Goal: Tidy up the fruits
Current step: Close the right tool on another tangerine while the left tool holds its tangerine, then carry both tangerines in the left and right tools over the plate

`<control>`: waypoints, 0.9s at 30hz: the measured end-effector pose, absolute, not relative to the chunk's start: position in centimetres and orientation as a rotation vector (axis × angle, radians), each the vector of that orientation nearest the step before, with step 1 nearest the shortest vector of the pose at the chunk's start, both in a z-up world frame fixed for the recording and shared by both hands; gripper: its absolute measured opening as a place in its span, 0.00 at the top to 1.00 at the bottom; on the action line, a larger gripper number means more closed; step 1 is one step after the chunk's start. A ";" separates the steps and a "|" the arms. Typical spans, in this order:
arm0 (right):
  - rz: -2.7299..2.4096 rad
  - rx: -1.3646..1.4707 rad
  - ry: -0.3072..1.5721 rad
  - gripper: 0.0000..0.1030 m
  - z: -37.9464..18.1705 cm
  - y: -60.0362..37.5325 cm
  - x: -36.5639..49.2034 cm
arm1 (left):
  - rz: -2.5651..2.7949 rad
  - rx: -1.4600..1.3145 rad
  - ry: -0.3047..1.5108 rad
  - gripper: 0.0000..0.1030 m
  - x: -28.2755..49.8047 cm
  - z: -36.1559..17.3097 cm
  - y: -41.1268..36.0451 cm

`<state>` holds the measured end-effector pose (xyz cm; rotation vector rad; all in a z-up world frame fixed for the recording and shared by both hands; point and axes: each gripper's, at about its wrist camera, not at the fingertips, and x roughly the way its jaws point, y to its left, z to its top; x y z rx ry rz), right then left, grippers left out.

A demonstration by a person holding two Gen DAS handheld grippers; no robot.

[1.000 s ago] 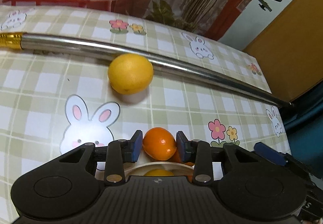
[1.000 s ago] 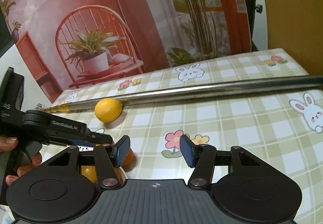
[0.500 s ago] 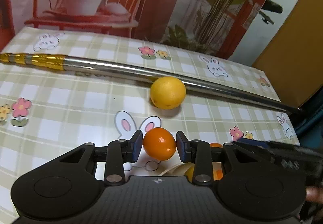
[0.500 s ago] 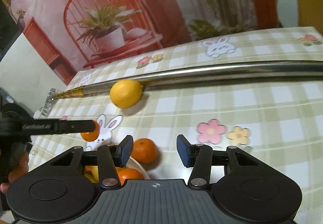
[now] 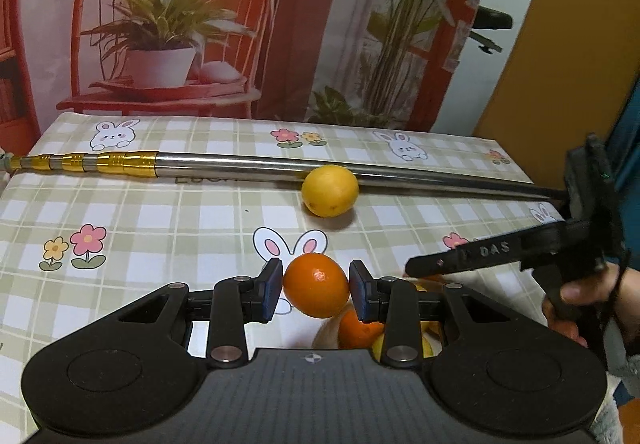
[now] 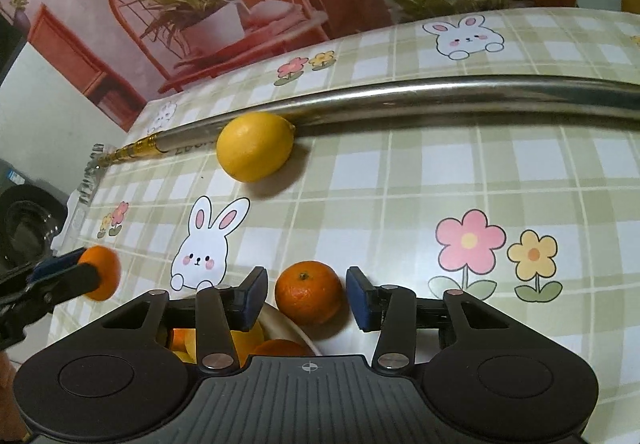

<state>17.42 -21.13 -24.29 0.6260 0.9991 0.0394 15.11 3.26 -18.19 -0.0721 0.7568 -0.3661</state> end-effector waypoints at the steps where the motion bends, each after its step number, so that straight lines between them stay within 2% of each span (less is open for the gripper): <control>1: 0.034 0.631 1.001 0.65 -24.3 -21.2 17.3 | -0.369 -0.078 0.753 0.63 14.8 -18.1 3.3; 11: -0.023 0.630 0.928 0.68 -23.4 -21.7 15.7 | -0.385 -0.116 0.771 0.63 13.1 -18.7 4.0; 27: -0.016 0.560 0.734 0.68 -18.5 -20.2 10.5 | -0.437 -0.051 0.819 0.63 10.8 -19.9 3.2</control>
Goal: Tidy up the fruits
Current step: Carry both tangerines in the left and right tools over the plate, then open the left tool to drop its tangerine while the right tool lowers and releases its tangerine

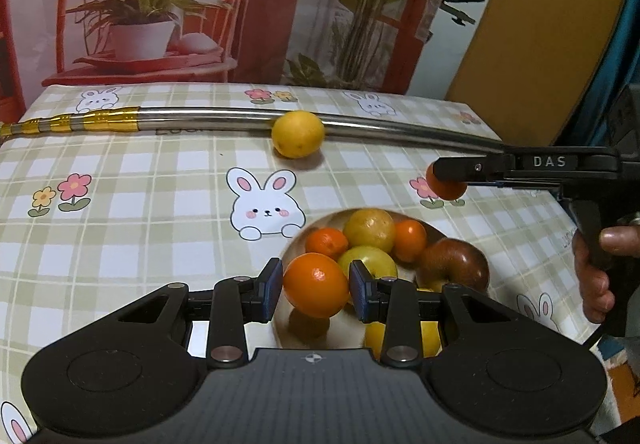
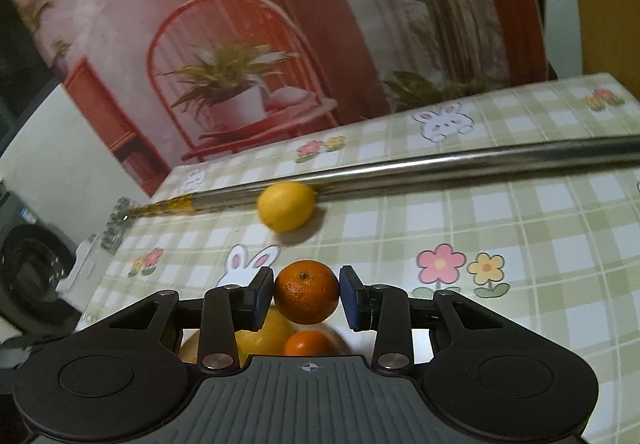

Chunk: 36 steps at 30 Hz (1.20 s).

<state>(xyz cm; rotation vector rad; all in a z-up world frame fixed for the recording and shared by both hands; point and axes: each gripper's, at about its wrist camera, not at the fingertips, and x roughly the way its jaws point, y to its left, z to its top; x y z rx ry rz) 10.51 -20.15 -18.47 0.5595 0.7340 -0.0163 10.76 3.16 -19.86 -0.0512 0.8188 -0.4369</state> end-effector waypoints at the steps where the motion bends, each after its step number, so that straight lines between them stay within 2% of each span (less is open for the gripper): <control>1: -0.009 0.544 0.734 0.68 -18.2 -19.8 10.4 | -0.440 -0.045 0.820 0.63 10.7 -19.9 3.0; 24: 0.011 0.537 0.734 0.68 -17.8 -17.9 7.4 | -0.497 0.038 0.857 0.62 10.4 -21.0 1.0; 36: 0.006 0.551 0.739 0.68 -17.8 -17.6 6.5 | -0.446 -0.009 0.845 0.62 9.9 -20.3 1.9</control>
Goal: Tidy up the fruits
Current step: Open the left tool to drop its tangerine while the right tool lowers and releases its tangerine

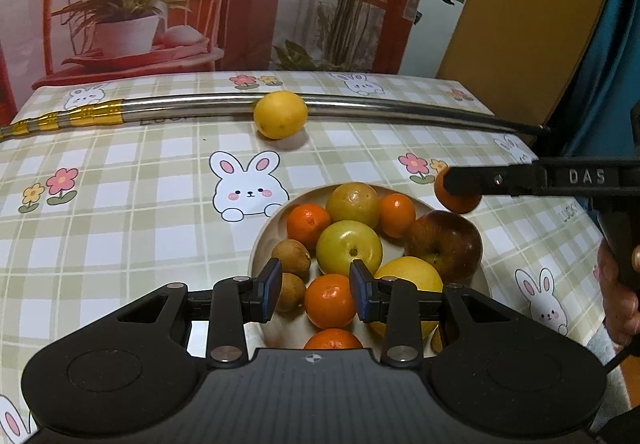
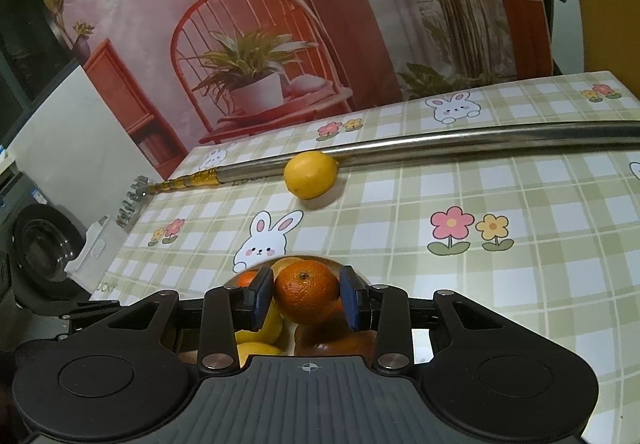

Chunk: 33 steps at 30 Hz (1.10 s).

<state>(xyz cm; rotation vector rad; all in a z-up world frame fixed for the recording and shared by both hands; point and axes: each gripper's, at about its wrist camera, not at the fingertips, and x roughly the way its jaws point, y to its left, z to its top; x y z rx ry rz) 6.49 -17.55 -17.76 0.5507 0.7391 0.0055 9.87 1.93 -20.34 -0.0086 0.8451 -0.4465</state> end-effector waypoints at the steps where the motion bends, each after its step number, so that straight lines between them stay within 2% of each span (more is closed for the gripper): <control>1: 0.005 0.549 0.739 0.68 -17.7 -17.4 6.3 | -0.441 -0.014 0.842 0.62 9.7 -20.2 2.0; 19: 0.000 0.539 0.762 0.68 -17.3 -15.4 1.3 | -0.379 -0.068 0.790 0.62 6.7 -18.3 3.5; 33: -0.028 0.472 0.846 0.68 -19.4 -13.7 0.3 | -0.337 -0.087 0.785 0.60 5.1 -18.7 4.0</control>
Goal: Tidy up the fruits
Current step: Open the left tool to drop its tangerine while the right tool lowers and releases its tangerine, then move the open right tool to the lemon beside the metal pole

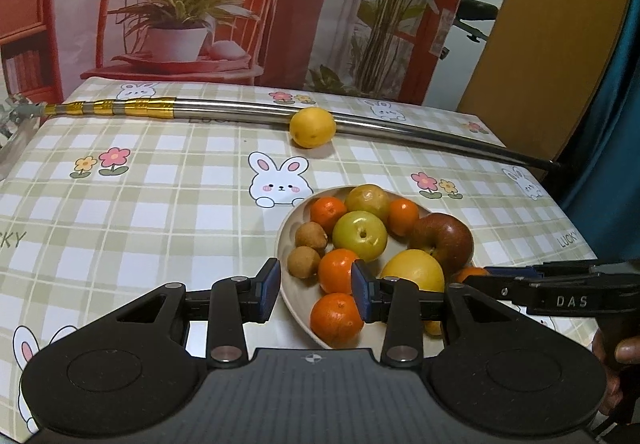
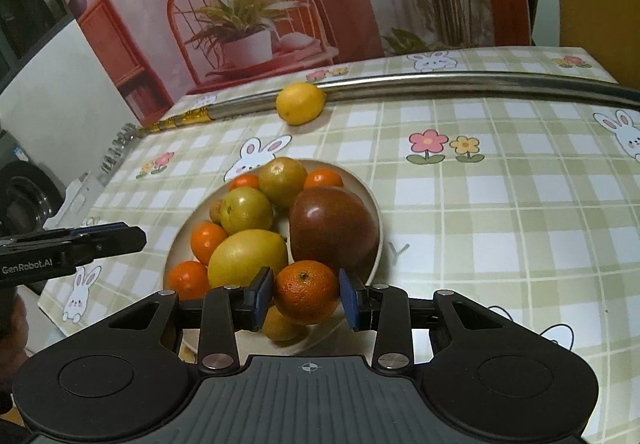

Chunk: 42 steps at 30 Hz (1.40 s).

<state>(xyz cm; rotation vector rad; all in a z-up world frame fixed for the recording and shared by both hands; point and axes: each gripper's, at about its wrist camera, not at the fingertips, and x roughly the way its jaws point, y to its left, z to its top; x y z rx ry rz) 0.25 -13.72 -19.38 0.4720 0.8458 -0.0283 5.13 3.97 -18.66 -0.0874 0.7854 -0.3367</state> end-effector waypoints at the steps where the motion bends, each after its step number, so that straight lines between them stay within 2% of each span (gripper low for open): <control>1: -0.026 0.467 0.850 0.68 -19.5 -13.6 0.3 | -0.331 -0.091 0.786 0.60 5.1 -18.6 4.1; 26: -0.014 0.434 0.872 0.66 -20.1 -13.2 0.6 | -0.251 -0.150 0.820 0.60 4.7 -19.3 5.0; 35: -0.049 0.384 0.794 0.66 -17.7 -14.1 0.2 | -0.239 -0.145 0.784 0.60 5.2 -17.8 5.5; 42: -0.096 0.359 0.725 0.62 -15.5 -16.6 0.8 | -0.225 -0.149 0.740 0.59 6.4 -15.6 6.4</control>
